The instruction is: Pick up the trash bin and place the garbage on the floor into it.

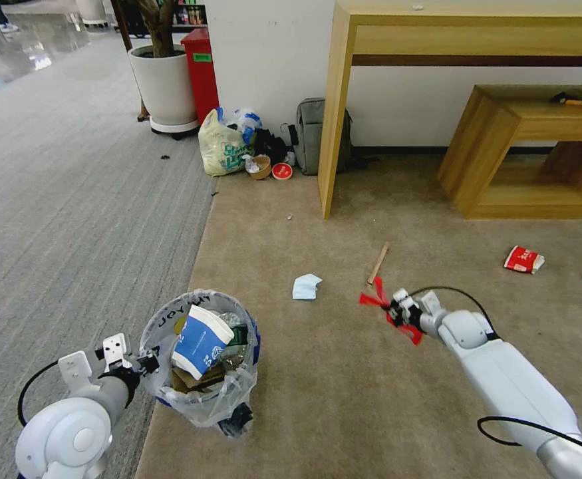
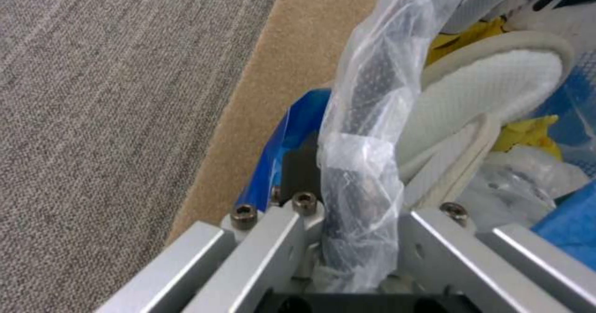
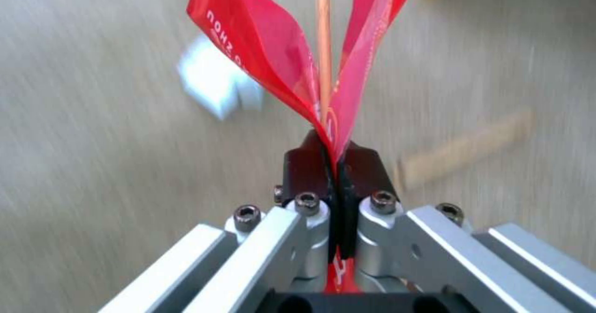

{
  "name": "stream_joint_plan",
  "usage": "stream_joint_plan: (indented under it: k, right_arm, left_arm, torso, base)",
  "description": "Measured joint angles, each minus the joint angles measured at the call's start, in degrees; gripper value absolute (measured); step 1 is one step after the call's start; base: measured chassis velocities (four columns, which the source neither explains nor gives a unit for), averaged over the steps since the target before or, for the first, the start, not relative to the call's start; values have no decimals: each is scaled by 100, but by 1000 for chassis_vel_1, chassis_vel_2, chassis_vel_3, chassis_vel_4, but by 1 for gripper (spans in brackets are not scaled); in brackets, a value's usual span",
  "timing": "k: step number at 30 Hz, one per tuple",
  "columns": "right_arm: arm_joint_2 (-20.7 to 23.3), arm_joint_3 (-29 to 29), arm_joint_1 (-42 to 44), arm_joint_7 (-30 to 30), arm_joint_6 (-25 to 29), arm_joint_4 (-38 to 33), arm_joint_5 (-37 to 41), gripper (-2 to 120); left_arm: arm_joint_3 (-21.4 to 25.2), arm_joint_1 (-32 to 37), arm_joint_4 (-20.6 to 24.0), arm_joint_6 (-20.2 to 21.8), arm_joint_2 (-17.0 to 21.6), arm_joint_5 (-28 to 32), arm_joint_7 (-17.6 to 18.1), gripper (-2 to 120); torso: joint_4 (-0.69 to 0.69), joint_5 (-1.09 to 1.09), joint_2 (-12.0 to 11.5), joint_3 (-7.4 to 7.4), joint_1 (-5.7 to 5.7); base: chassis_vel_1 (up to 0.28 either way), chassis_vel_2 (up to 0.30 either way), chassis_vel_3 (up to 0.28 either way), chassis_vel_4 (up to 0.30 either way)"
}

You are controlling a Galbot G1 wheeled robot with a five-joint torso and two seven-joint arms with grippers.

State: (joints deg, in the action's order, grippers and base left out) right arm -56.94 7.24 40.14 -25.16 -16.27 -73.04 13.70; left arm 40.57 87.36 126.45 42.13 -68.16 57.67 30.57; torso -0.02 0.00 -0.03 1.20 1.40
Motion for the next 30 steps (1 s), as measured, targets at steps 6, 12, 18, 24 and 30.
stream_joint_plan:
  k: [6,12,18,24,30]
  right_arm:
    - [-20,-188,-218,117,-171,-1191,963,0]
    - [-282,-517,-405,271,-282,-2161,1715,0]
    - [-685,-918,-629,520,-369,-2729,2550,0]
    - [-1099,-1562,-939,967,-637,-3147,3680,0]
    - [-1219,-2191,-981,1151,-808,-3234,4028,0]
  left_arm:
    - [-75,-30,-48,0,18,-15,36,0]
    - [-278,-61,-85,0,84,-39,120,0]
    - [-402,-132,-145,0,166,-35,185,0]
    - [-555,-208,-222,0,186,-31,225,0]
    - [-623,-276,-266,0,191,-26,249,0]
  torso:
    - [1,-2,0,0,0]
    - [0,-1,0,0,0]
    - [0,-1,0,0,0]
    - [1,-3,0,0,0]
    - [0,-2,0,0,0]
  base:
    - [0,0,0,0]
    - [0,0,0,0]
    - [0,0,0,0]
    - [0,0,0,0]
    - [0,0,0,0]
